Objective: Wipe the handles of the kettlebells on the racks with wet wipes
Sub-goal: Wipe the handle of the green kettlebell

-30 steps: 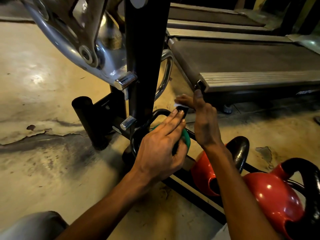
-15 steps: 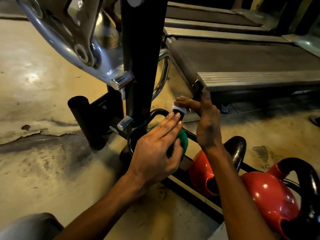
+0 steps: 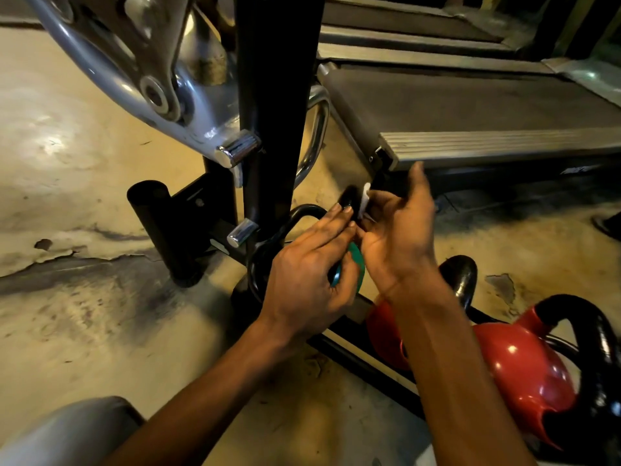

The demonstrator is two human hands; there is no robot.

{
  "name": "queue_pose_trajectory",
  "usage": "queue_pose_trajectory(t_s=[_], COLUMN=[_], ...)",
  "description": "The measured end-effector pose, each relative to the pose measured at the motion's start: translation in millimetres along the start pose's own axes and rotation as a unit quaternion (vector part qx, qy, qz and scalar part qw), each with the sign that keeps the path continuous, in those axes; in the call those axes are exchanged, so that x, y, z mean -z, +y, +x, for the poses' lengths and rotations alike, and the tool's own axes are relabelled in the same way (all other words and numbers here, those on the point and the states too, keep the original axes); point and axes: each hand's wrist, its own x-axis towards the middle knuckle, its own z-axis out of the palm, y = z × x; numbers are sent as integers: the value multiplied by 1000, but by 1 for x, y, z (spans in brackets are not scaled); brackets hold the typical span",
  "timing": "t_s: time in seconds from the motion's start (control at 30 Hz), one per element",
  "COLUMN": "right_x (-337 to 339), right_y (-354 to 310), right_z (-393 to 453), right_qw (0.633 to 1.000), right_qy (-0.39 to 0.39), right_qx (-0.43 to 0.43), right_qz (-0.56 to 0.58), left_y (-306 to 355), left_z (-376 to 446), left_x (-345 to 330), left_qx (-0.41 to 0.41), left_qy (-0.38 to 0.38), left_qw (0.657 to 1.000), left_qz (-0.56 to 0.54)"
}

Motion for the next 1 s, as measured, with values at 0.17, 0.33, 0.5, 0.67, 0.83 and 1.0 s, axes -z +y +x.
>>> queue_pose_trajectory(t_s=[0.17, 0.33, 0.5, 0.67, 0.83, 1.0], right_x=[8, 20, 29, 40, 46, 49], right_y=[-21, -25, -19, -20, -23, -28], right_z=[11, 12, 12, 9, 9, 3], right_qw=[987, 968, 962, 963, 969, 964], right_qy=[-22, -60, -57, -75, -69, -101], right_qx=[-133, -211, -218, -235, -206, -217], right_qz=[89, 120, 153, 112, 115, 115], left_y=[-8, -11, -12, -15, -17, -16], left_z=[3, 1, 2, 3, 2, 2], left_x=[5, 4, 2, 0, -2, -2], left_qx=[-10, -18, -28, -41, -50, -47], left_qy=[-4, 0, 11, 10, 17, 17], left_qw=[999, 998, 998, 997, 996, 996], left_qz=[-33, -52, -55, -66, -68, -68])
